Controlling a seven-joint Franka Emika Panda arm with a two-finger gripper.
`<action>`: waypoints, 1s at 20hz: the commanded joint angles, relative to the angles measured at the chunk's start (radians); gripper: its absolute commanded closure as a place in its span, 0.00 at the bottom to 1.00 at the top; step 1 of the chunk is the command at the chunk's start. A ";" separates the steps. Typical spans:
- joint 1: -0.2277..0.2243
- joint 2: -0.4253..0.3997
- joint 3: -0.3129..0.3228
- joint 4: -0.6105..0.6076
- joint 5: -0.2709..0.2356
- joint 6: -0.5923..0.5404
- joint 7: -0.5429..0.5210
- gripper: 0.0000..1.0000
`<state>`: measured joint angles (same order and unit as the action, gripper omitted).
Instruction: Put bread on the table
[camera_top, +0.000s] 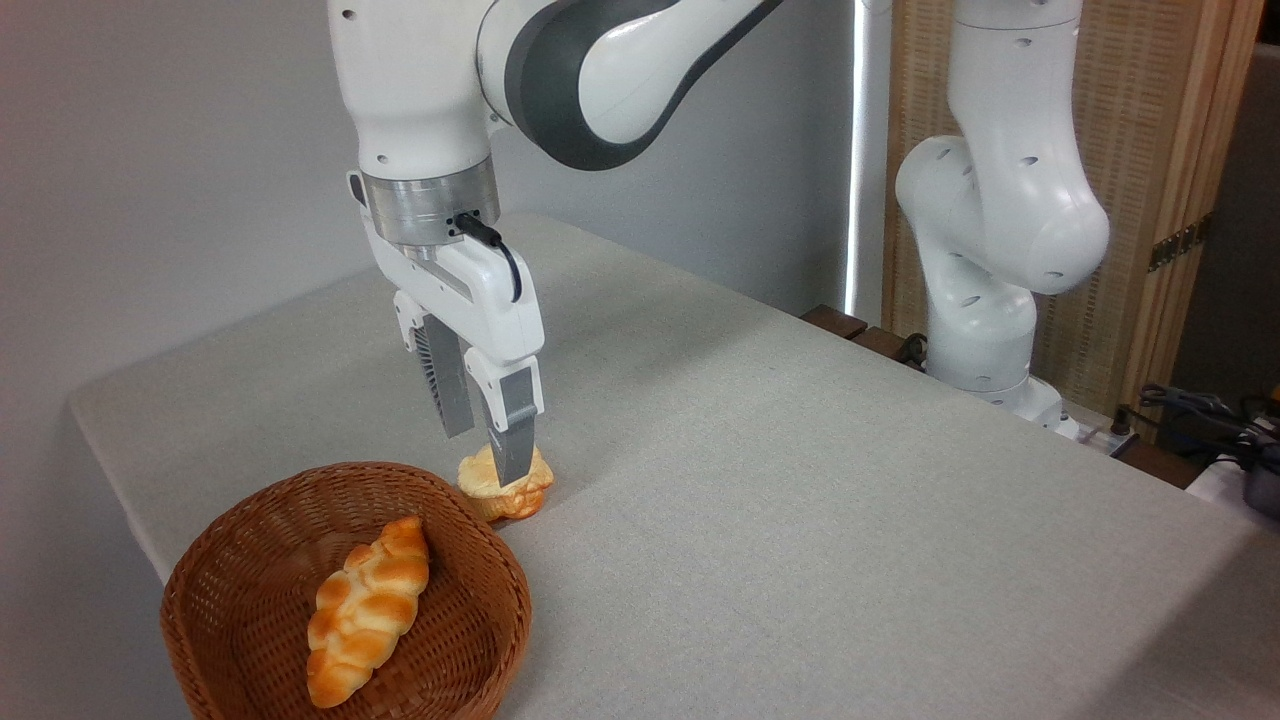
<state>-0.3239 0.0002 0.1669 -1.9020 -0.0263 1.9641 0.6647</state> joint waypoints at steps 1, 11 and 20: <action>-0.007 0.017 0.006 0.023 -0.003 -0.022 0.026 0.00; -0.007 0.018 0.006 0.023 -0.012 -0.016 0.022 0.00; -0.010 0.052 -0.006 0.023 -0.017 0.079 -0.010 0.00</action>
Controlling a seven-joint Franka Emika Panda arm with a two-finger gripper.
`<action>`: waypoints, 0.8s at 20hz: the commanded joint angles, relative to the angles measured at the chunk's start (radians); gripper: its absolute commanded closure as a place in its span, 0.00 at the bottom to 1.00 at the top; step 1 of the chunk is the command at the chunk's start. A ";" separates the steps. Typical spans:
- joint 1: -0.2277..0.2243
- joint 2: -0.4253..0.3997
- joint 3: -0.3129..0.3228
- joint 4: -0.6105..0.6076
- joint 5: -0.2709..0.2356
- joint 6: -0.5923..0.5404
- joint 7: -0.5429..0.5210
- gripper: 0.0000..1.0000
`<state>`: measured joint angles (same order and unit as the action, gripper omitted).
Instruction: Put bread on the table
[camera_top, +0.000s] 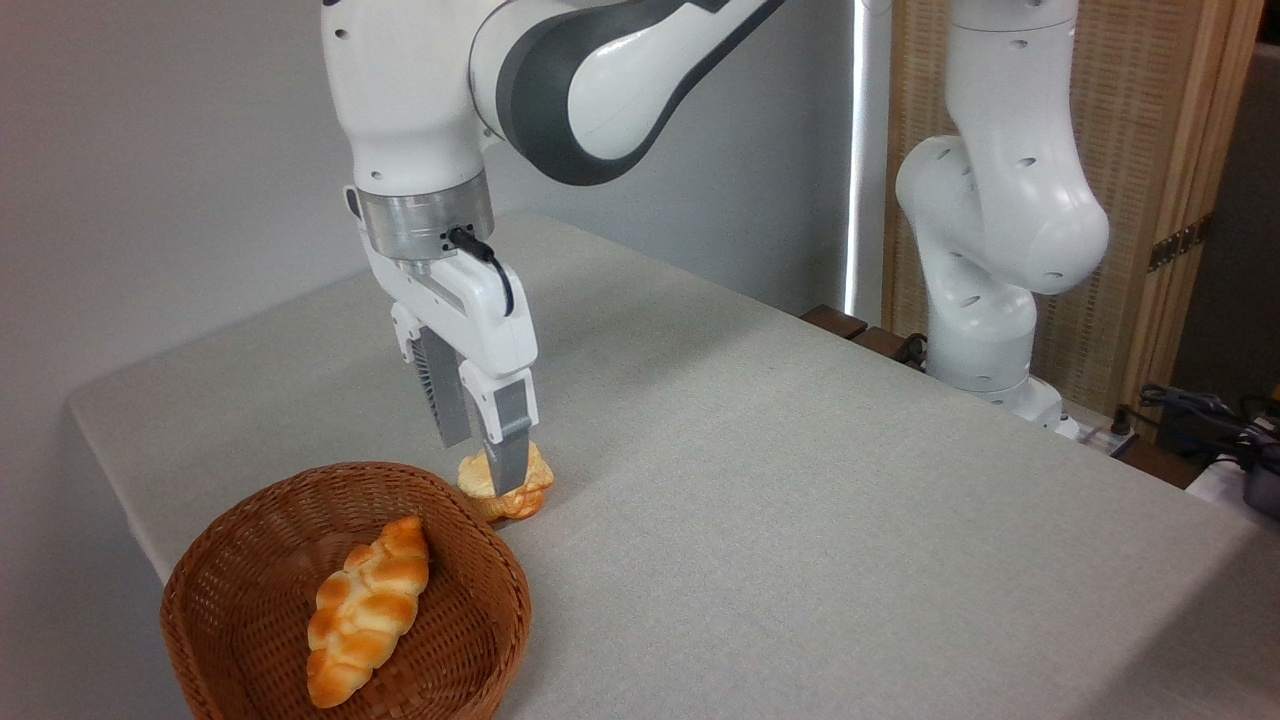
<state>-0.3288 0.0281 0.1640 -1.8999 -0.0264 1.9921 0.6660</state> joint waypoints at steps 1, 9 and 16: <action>-0.006 0.027 -0.003 0.021 -0.017 0.066 -0.023 0.00; 0.002 0.030 0.005 0.022 -0.092 0.212 -0.330 0.00; 0.007 0.079 0.023 0.022 -0.083 0.384 -0.632 0.00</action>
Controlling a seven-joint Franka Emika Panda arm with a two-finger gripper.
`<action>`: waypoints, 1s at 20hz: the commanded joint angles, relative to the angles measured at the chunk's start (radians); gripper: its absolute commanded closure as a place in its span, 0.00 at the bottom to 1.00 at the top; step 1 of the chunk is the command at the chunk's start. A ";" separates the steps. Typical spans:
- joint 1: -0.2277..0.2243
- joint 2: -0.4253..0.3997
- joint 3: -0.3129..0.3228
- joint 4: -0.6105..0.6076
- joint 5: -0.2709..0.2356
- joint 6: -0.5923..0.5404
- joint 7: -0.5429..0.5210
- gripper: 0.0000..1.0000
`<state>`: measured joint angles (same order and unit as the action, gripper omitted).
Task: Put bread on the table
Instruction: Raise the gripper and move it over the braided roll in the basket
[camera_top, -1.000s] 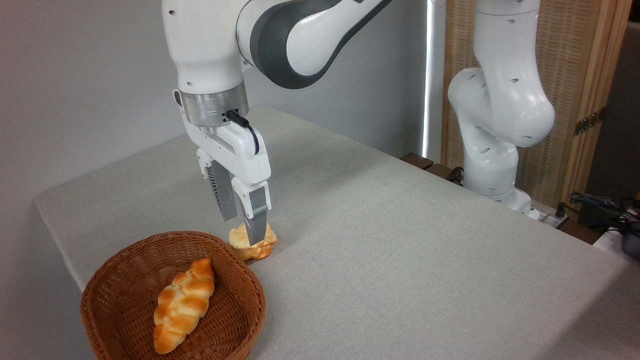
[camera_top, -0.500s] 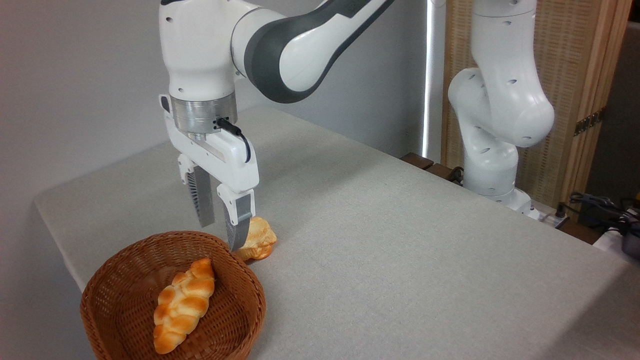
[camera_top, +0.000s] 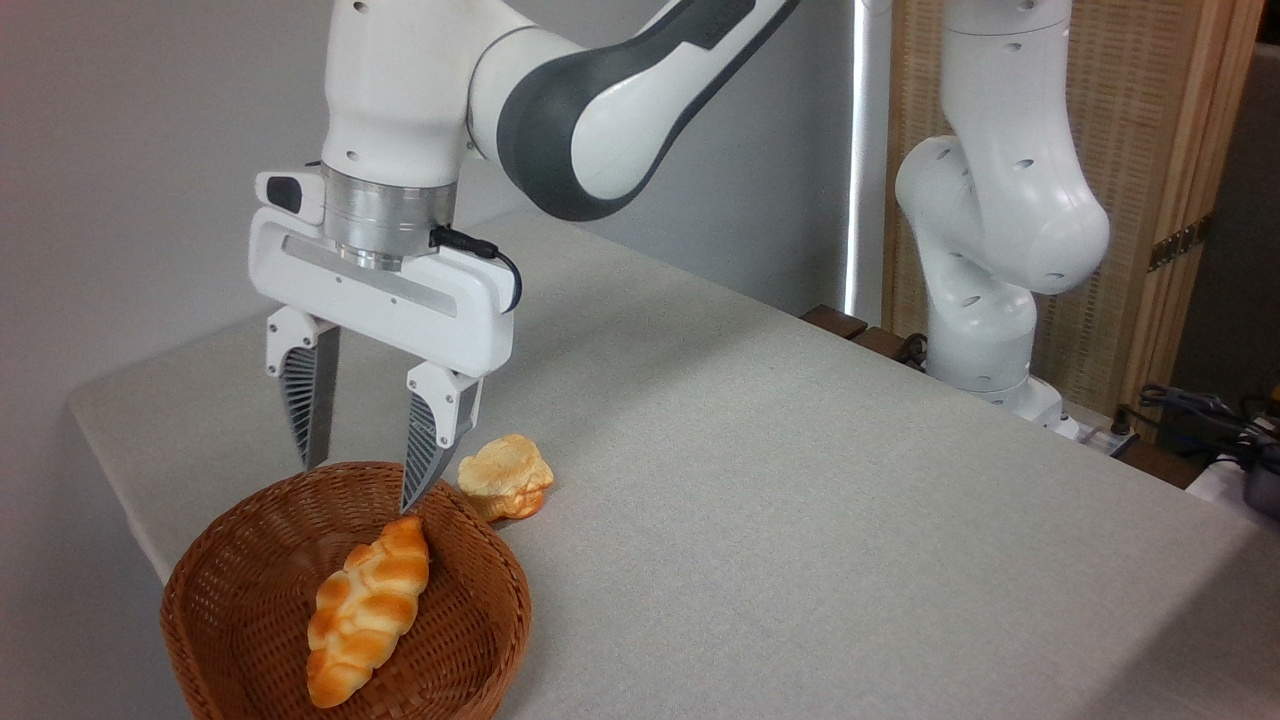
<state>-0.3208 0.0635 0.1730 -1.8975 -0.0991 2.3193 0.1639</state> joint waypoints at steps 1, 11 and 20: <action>-0.001 0.059 0.014 0.020 -0.008 0.074 -0.170 0.00; -0.014 0.145 0.014 0.021 0.124 0.101 -0.262 0.00; -0.037 0.206 0.011 0.067 0.222 0.117 -0.363 0.00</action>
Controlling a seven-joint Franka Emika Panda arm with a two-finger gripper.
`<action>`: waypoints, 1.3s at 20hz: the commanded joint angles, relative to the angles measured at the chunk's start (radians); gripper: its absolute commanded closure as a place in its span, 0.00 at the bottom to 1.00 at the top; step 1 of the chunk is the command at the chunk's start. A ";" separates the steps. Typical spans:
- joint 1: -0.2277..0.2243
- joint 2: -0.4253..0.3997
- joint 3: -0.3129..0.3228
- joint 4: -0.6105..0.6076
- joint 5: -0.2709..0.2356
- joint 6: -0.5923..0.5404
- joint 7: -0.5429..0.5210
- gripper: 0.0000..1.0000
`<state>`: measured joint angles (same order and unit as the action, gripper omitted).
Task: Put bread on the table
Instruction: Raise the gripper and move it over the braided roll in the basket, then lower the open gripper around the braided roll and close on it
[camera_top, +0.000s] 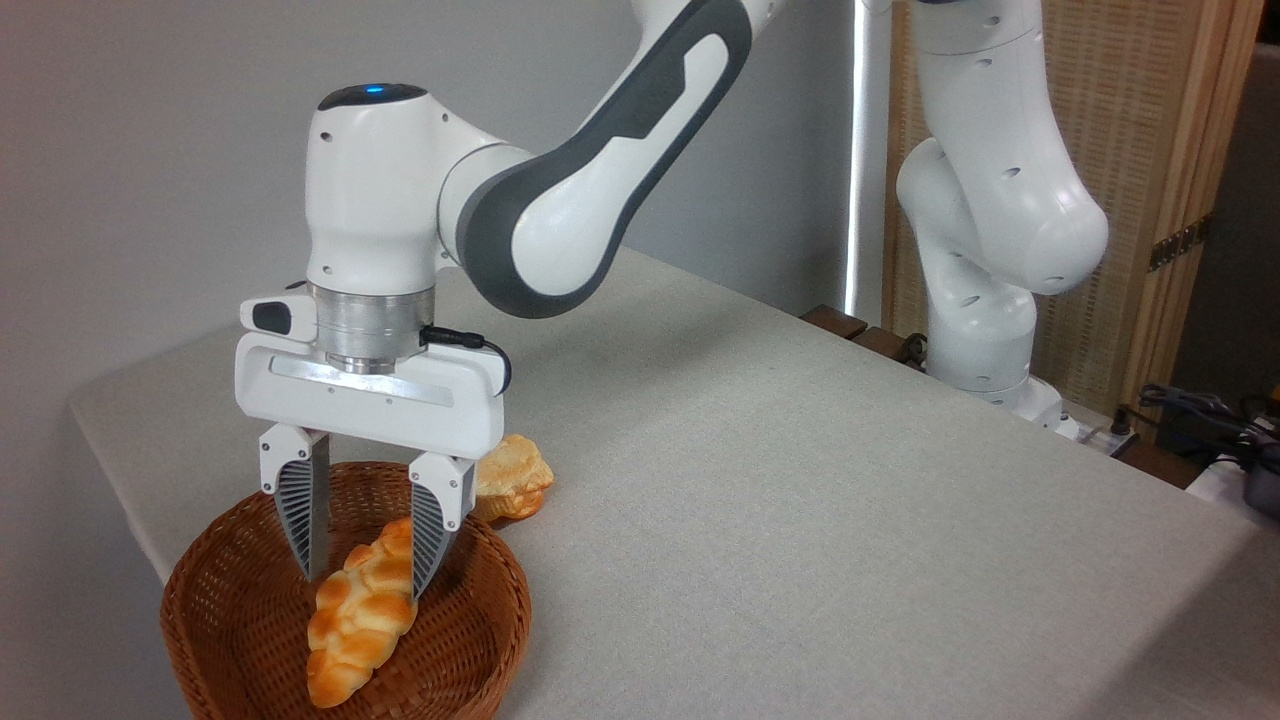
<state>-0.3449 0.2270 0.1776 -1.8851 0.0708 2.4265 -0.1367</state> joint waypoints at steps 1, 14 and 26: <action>-0.012 0.055 0.006 0.067 0.056 0.009 -0.066 0.00; -0.016 0.083 -0.015 0.090 0.165 0.008 -0.070 0.00; -0.034 0.098 -0.015 0.090 0.219 0.008 -0.057 0.00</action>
<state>-0.3699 0.3086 0.1605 -1.8101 0.2639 2.4265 -0.1803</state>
